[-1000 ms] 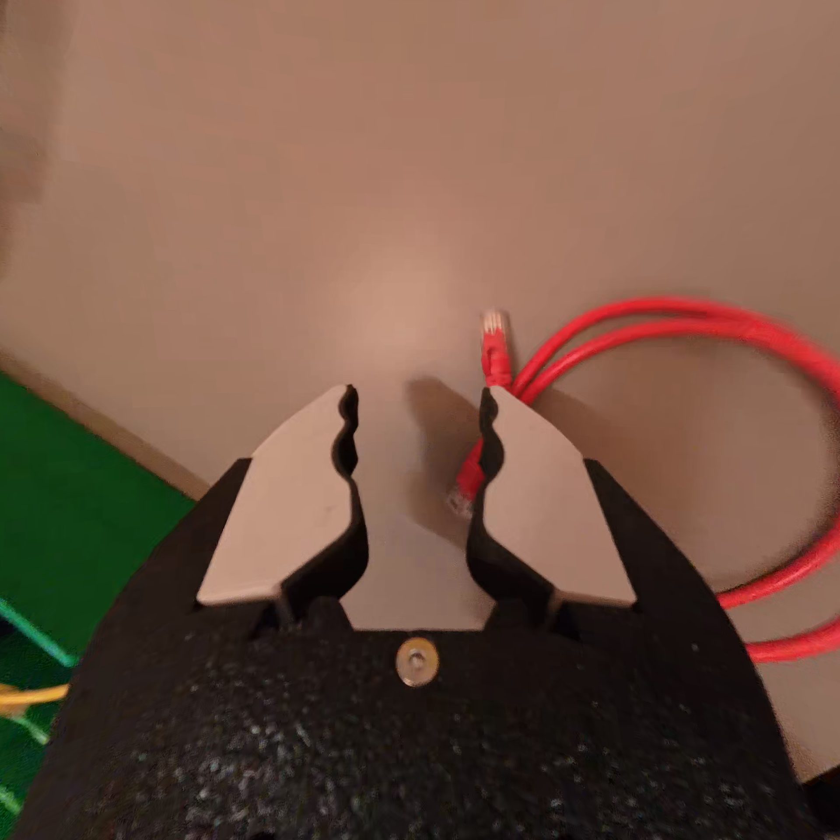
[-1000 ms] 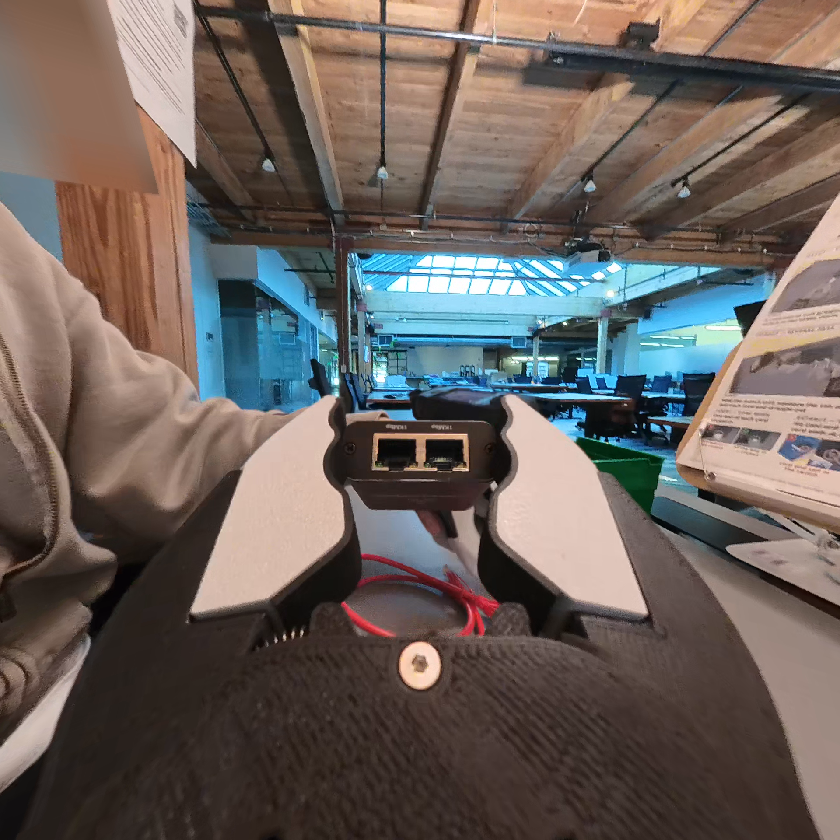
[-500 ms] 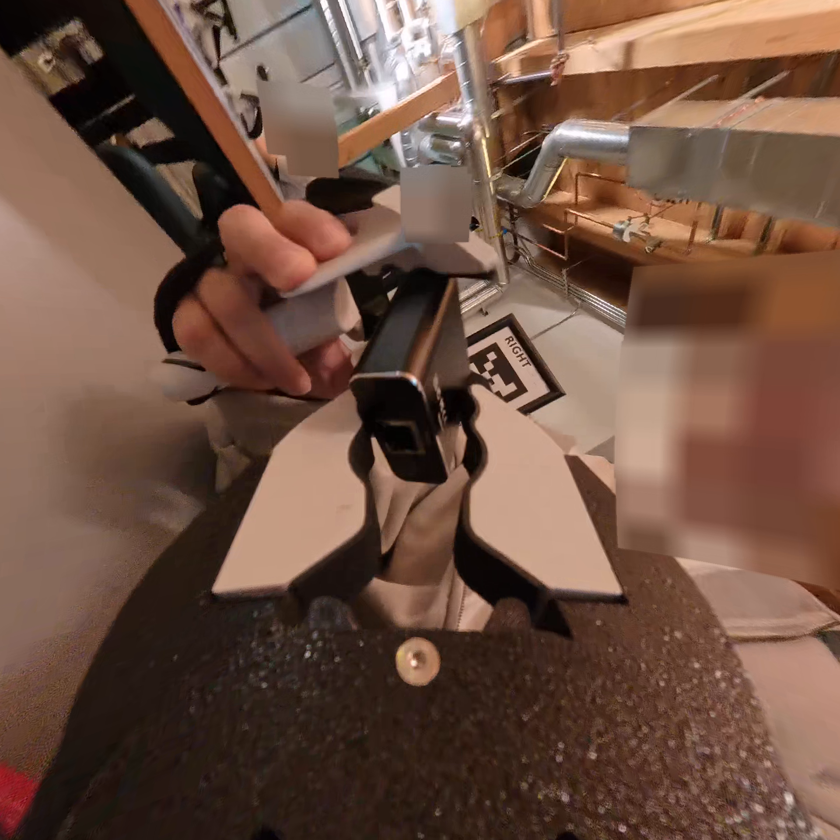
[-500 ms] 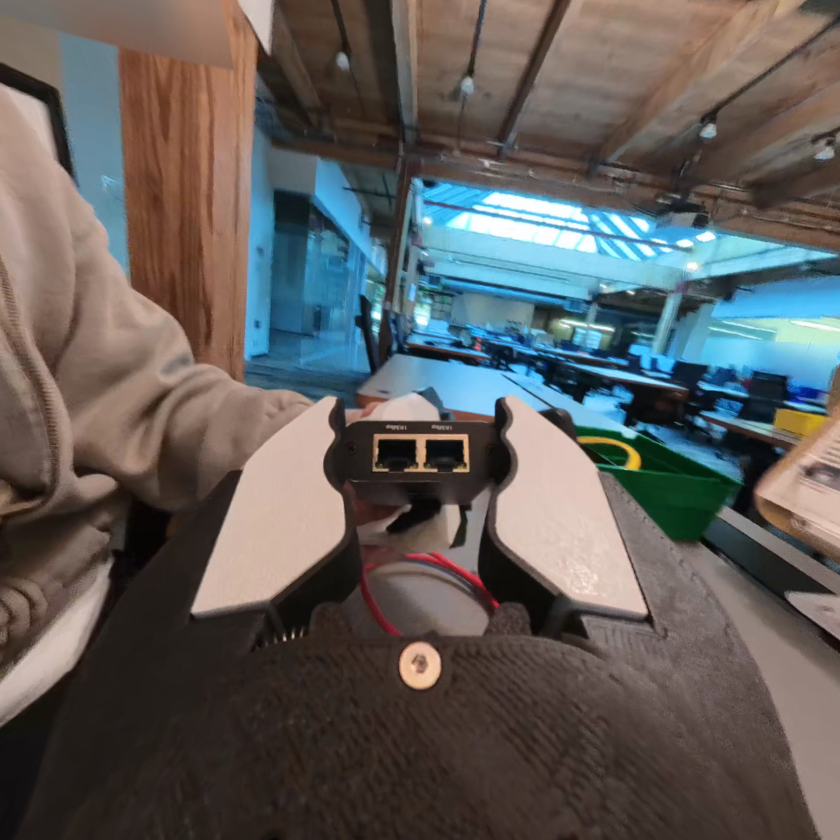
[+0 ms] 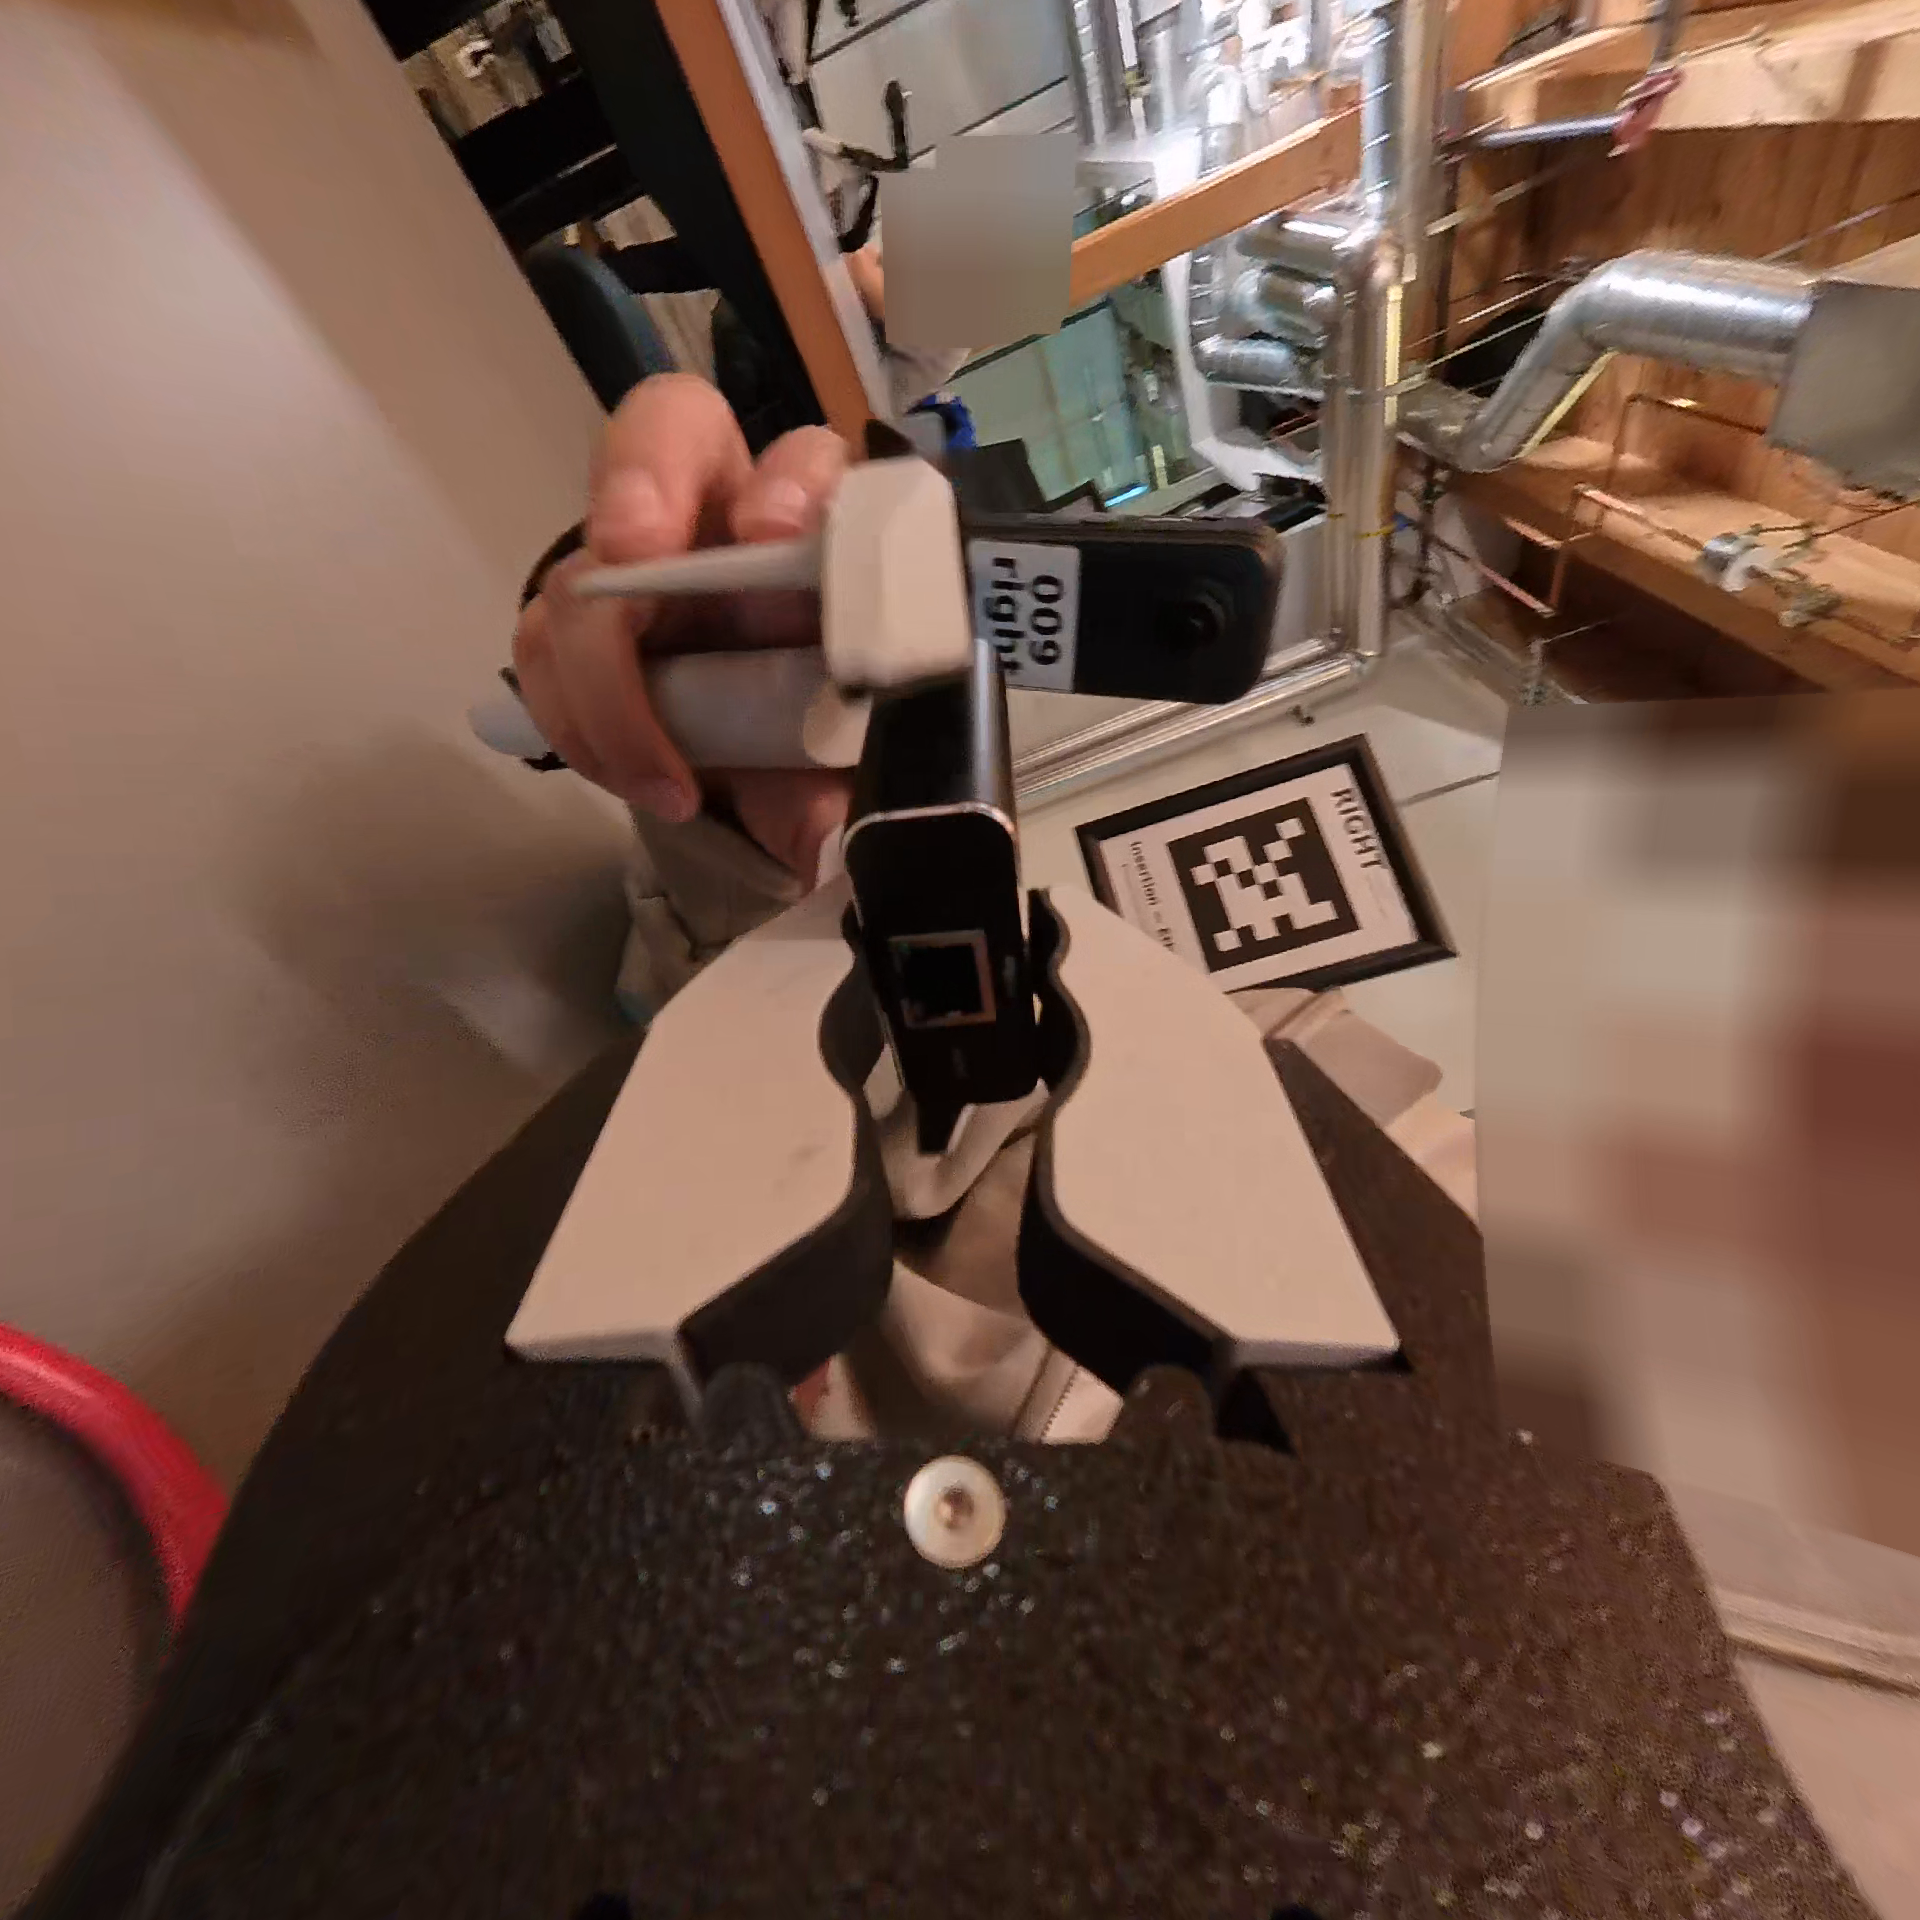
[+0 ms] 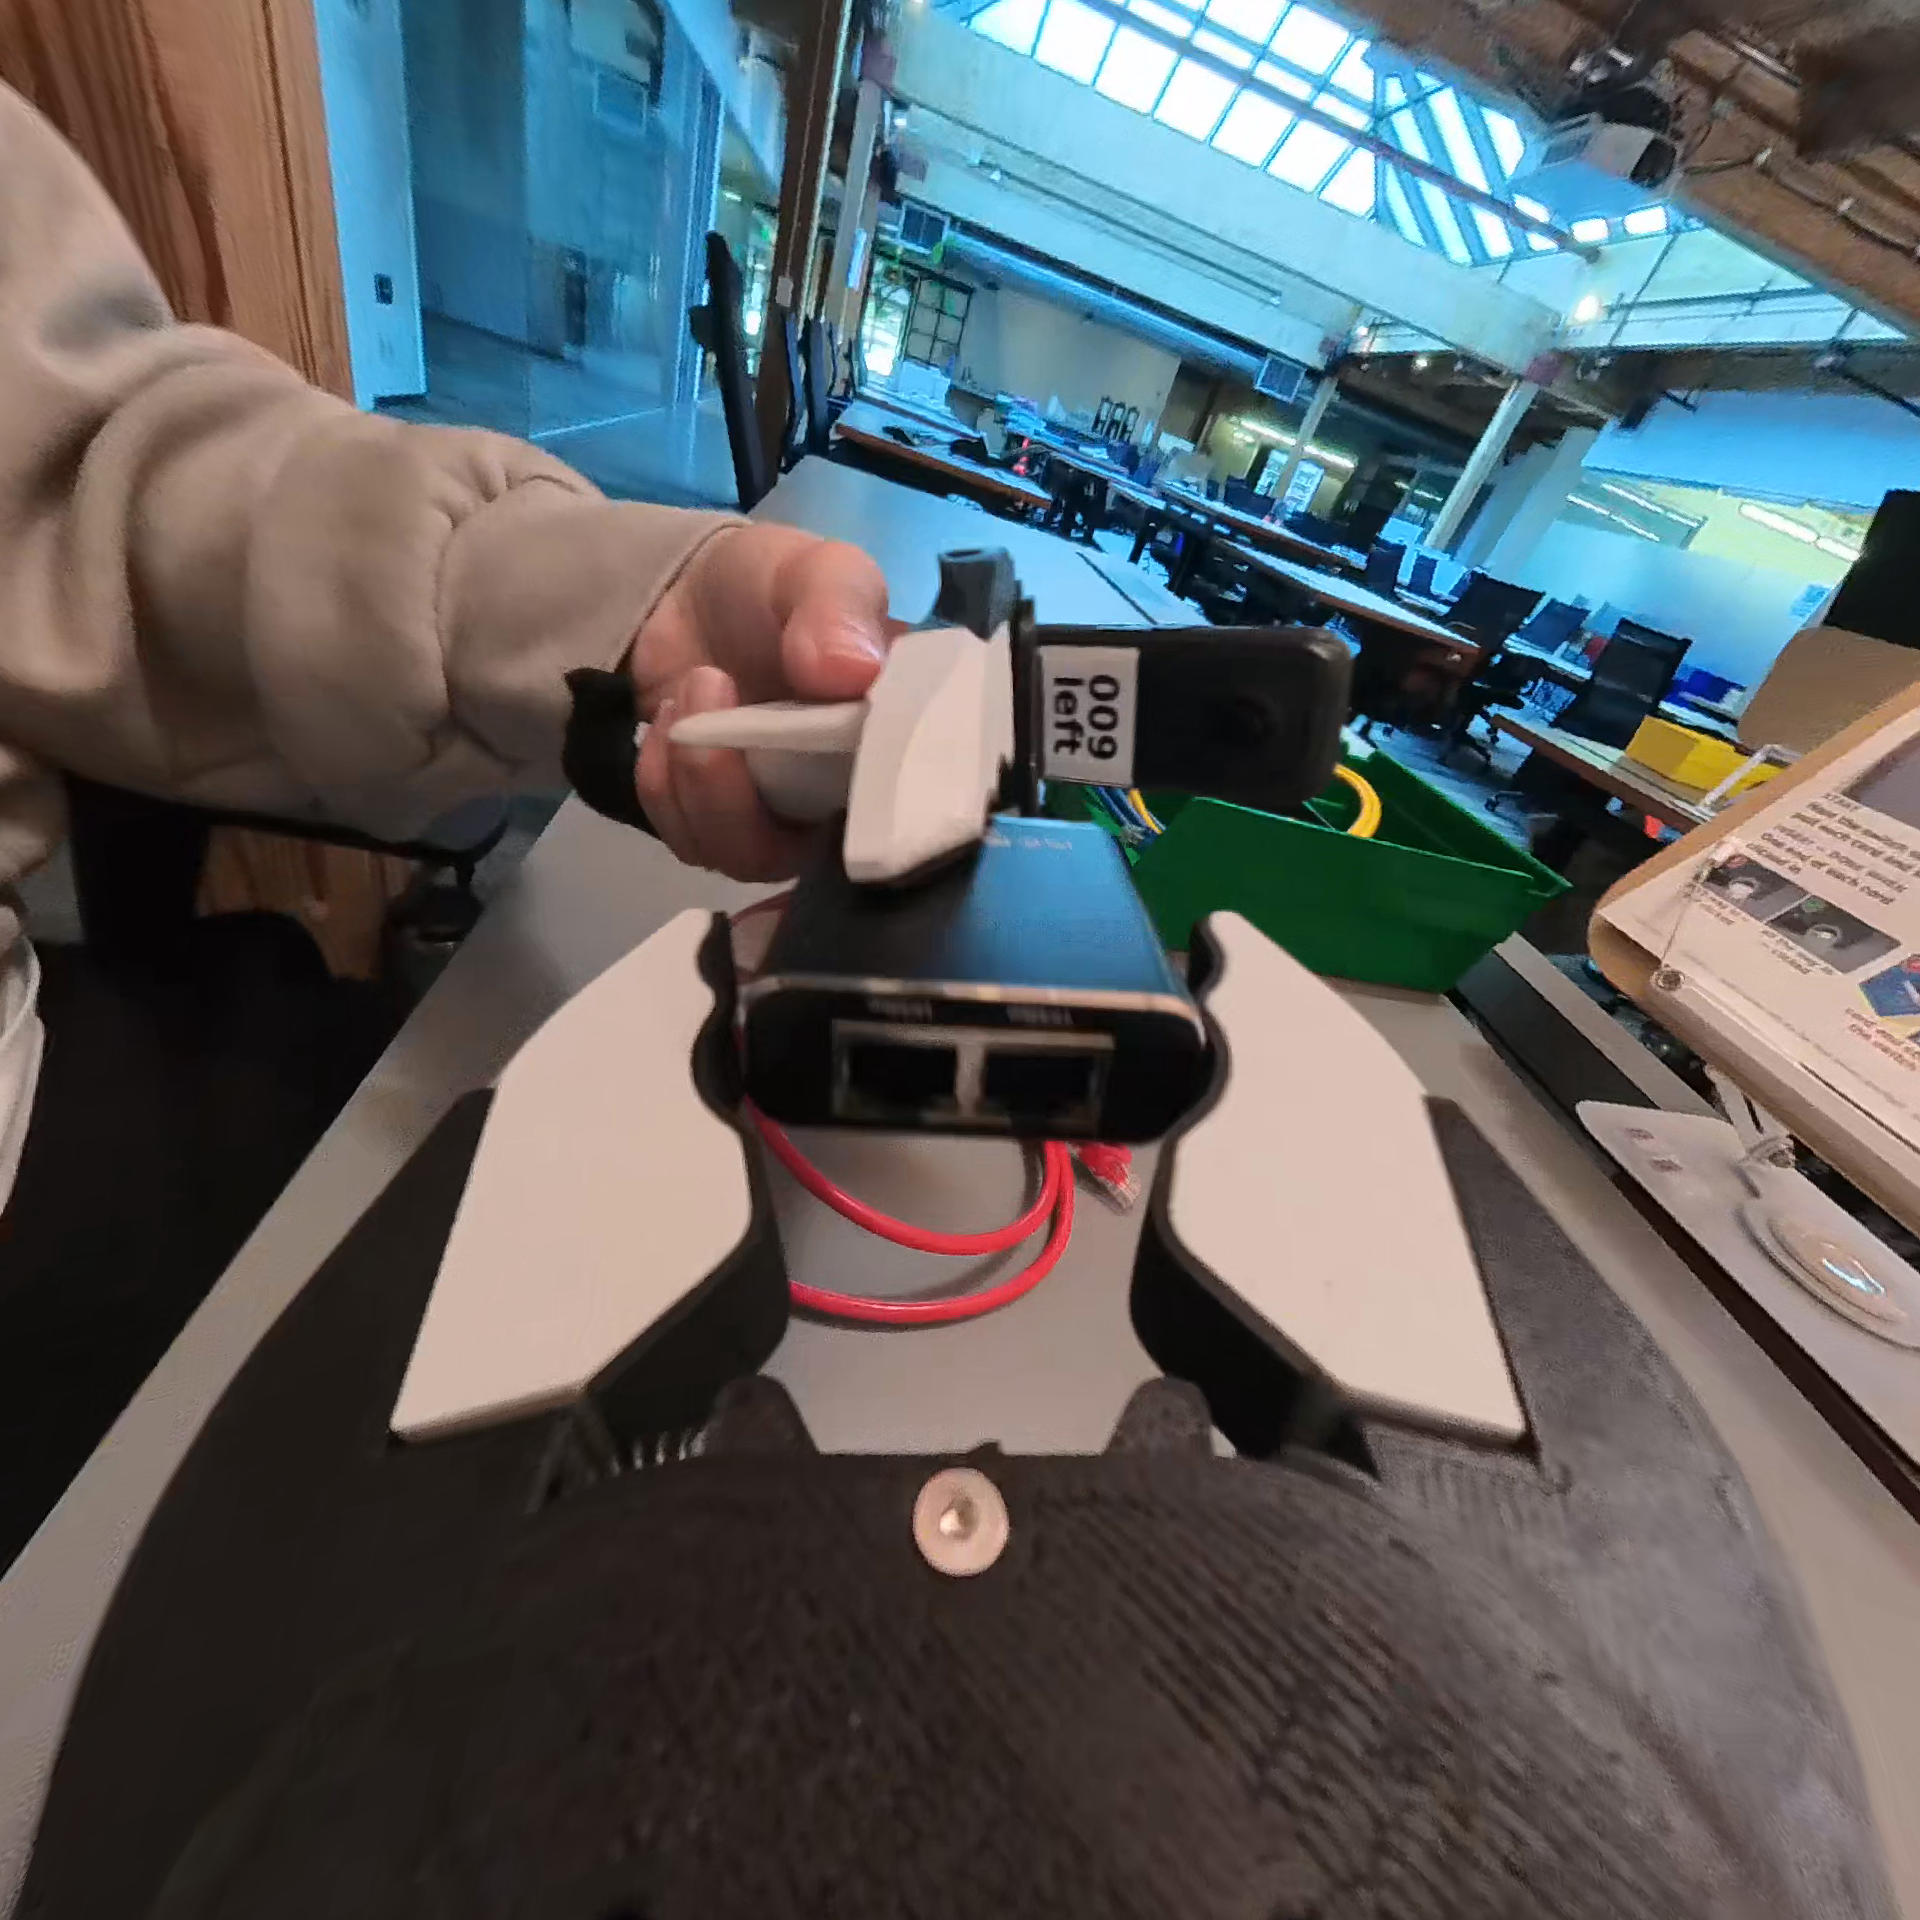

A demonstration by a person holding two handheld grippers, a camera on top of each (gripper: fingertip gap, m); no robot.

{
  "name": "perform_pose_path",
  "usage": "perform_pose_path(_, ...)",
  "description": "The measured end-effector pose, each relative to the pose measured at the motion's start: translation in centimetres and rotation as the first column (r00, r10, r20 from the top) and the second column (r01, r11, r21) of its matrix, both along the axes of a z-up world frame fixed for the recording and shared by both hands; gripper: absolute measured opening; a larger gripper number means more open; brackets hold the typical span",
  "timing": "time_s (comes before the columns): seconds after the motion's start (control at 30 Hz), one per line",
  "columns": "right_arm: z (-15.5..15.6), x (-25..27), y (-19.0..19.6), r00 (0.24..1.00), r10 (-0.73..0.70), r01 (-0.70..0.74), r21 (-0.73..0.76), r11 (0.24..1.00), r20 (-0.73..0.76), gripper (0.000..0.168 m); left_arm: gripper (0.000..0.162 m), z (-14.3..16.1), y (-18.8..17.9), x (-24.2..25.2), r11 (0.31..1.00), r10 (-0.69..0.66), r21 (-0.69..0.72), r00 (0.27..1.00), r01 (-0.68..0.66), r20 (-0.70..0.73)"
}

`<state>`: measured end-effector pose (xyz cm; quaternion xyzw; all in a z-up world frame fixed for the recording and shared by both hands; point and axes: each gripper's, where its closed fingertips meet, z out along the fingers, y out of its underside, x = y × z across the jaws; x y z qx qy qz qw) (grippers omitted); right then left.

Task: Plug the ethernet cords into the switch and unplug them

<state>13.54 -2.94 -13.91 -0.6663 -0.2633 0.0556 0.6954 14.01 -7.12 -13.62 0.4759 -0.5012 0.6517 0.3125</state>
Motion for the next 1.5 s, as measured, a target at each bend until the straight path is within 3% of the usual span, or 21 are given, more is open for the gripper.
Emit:
perform_pose_path(0.2,-0.4,0.3,-0.1,1.0,0.0,-0.001,-0.021,1.0,-0.026,0.076,0.025,-1.2,-0.2,0.5,0.994,0.004,0.11,1.0,-0.001,-0.027)
perform_pose_path(0.4,-0.6,0.7,0.6,0.994,-0.016,0.012,-0.034,0.999,-0.107,0.076,0.025,-1.1,0.5,1.1,0.995,0.058,0.079,0.997,-0.054,-0.047)
perform_pose_path(0.63,-2.9,1.4,1.9,0.975,-0.046,0.036,-0.048,0.998,-0.218,0.076,0.028,-3.5,1.7,2.0,0.982,0.13,0.147,0.987,-0.115,-0.097)
perform_pose_path(0.77,-3.0,2.6,1.0,0.929,0.037,-0.037,0.007,0.999,-0.368,0.076,0.045,-3.3,2.7,2.3,0.967,0.164,0.196,0.986,-0.161,0.0)
perform_pose_path(0.87,-2.4,3.4,-0.4,0.9,0.109,-0.081,0.082,0.993,-0.422,0.076,0.045,-2.6,4.6,2.3,0.939,0.202,0.26,0.973,-0.225,0.11)
perform_pose_path(1.03,-1.8,3.8,-1.3,0.863,0.187,-0.139,0.135,0.981,-0.47,0.076,0.042,-3.3,8.7,2.0,0.813,0.233,0.49,0.947,-0.315,0.222)
perform_pose_path(1.17,-1.9,3.6,-1.4,0.859,0.205,-0.156,0.141,0.978,-0.468,0.076,0.041,-6.2,11.0,0.1,0.646,0.097,0.729,0.972,-0.226,0.215)
perform_pose_path(1.27,-1.8,3.8,-1.6,0.849,0.215,-0.16,0.153,0.975,-0.483,0.076,0.04,-8.1,13.5,-1.1,0.477,0.058,0.854,0.977,-0.209,0.207)
perform_pose_path(1.33,-1.6,3.8,-1.8,0.84,0.234,-0.171,0.17,0.97,-0.49,0.076,0.039,-9.7,16.7,-1.2,0.332,0.123,0.916,0.973,-0.227,0.196)
perform_pose_path(1.37,-1.3,3.8,-2.1,0.825,0.258,-0.184,0.191,0.964,-0.503,0.076,0.038,-10.4,17.9,-1.3,0.298,0.156,0.928,0.971,-0.222,0.183)
perform_pose_path(1.5,-0.9,4.2,-2.5,0.806,0.278,-0.188,0.22,0.957,-0.522,0.076,0.039,-11.9,18.7,-1.8,0.352,0.187,0.914,0.972,-0.203,0.144)
